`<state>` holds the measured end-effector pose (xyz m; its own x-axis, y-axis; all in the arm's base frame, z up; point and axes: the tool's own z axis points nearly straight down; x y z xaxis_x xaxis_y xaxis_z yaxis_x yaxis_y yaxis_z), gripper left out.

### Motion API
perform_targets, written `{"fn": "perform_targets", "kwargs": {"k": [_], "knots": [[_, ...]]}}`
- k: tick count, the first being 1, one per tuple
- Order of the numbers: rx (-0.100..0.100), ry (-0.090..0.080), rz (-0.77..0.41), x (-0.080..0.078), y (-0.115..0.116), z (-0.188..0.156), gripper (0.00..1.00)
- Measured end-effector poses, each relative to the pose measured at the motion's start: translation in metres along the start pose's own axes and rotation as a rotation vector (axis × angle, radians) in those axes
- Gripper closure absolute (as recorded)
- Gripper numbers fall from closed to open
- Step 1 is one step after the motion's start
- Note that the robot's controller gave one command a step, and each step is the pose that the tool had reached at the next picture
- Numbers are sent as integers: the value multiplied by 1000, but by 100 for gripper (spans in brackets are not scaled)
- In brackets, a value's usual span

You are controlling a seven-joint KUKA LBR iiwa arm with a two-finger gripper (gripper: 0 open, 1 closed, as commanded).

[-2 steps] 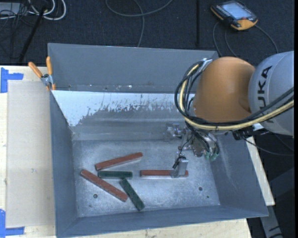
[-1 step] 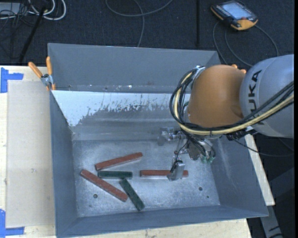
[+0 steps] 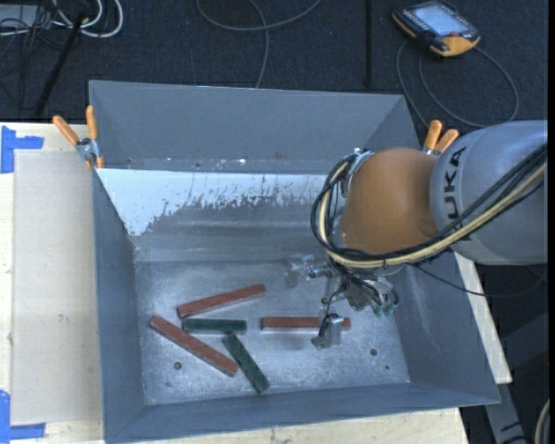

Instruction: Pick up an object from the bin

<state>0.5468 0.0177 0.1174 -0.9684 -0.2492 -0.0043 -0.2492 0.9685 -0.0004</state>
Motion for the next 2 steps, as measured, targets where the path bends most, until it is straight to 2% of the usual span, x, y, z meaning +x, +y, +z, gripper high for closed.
{"fn": "perform_targets", "kwargs": {"k": [1, 2], "knots": [[-2, 6, -95, 32, 29, 48, 100], [-2, 6, -95, 32, 29, 48, 100]]}}
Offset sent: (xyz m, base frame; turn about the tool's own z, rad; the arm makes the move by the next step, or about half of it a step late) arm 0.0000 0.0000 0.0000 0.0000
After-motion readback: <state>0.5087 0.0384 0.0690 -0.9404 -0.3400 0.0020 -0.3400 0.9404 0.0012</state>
